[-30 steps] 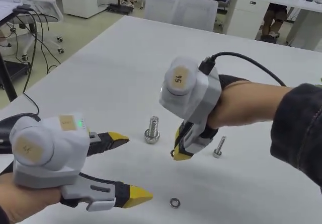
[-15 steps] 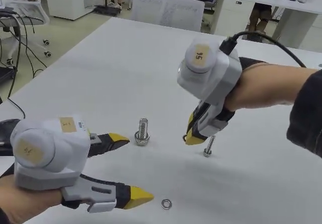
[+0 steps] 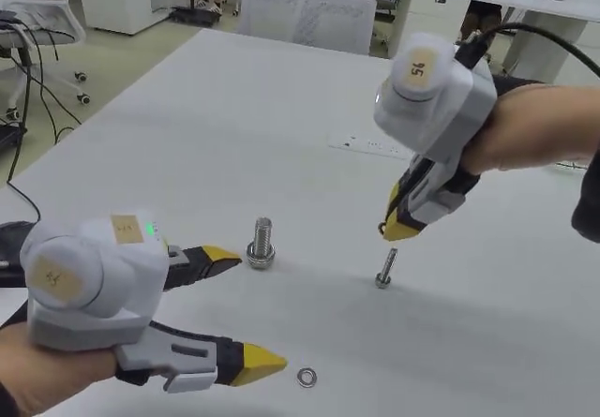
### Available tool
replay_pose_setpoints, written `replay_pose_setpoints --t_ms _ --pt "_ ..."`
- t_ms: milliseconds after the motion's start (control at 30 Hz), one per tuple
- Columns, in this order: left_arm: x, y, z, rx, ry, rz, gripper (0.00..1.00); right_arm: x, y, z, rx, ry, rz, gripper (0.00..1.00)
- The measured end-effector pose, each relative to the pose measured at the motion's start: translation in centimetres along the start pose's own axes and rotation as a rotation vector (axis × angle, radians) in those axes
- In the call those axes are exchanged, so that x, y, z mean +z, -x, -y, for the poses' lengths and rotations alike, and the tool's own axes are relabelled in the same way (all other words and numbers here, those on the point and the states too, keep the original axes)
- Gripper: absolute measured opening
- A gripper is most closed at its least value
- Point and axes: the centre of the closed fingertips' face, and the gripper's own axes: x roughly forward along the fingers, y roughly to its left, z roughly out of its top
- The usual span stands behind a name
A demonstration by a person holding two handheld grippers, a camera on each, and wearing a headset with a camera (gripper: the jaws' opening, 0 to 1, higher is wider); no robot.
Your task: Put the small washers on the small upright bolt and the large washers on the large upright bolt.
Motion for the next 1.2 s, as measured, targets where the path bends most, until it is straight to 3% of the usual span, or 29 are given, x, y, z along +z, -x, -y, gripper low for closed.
replay_pose_setpoints --t_ms 400,967,1200 --pt "0.0 0.0 0.2 0.003 0.004 -0.002 0.71 -1.9 -0.6 0.5 0.022 -0.029 -0.035 0.13" --pt "-0.3 0.3 -0.1 0.017 0.014 -0.007 0.7 -2.6 -3.3 0.5 0.079 -0.057 -0.052 0.13" --pt "-0.3 0.2 -0.1 0.02 0.017 -0.008 0.7 -2.8 -3.7 0.6 0.084 -0.055 -0.059 0.13"
